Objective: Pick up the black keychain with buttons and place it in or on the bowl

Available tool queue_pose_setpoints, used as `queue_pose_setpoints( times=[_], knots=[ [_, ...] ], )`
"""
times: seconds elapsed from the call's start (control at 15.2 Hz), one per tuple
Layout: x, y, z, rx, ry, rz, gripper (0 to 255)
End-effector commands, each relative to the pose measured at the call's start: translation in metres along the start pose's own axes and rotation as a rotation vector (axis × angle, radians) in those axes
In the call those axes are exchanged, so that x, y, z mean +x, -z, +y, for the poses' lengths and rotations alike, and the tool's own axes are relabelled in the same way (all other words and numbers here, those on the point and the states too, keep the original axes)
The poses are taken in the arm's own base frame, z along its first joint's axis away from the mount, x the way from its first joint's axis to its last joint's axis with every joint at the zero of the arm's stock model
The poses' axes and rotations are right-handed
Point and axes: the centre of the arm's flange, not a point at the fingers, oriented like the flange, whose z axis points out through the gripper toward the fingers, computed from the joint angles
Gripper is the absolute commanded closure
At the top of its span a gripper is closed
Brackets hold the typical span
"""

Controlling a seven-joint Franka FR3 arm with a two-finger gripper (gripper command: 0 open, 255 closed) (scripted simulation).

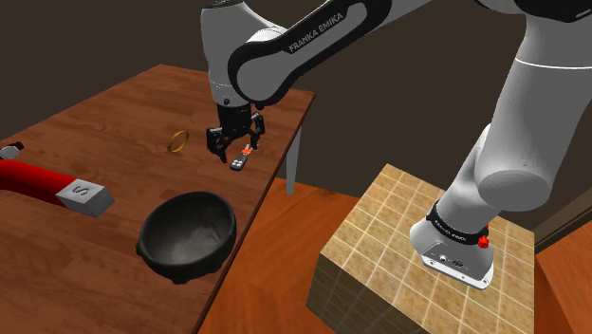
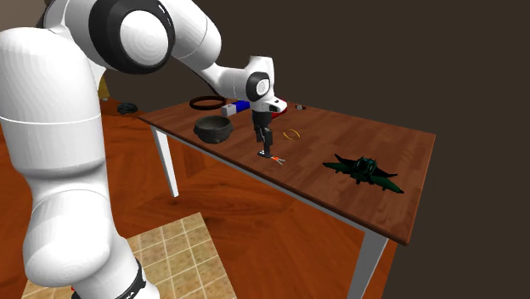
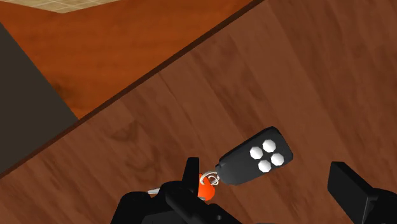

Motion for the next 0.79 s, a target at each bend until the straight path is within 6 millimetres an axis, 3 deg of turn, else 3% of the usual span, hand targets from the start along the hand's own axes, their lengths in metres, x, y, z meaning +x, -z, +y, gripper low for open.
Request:
queue_pose_setpoints(
  times=[0.0,0.2,0.66,0.73],
  knots=[
    [0.001,-0.012,-0.001,0.0,0.0,0.001,0],
    [0.001,-0.025,-0.001,0.0,0.0,0.001,0],
    [0.001,-0.025,-0.001,0.0,0.0,0.001,0],
    [0.001,-0.025,-0.001,0.0,0.0,0.001,255]
  ],
)
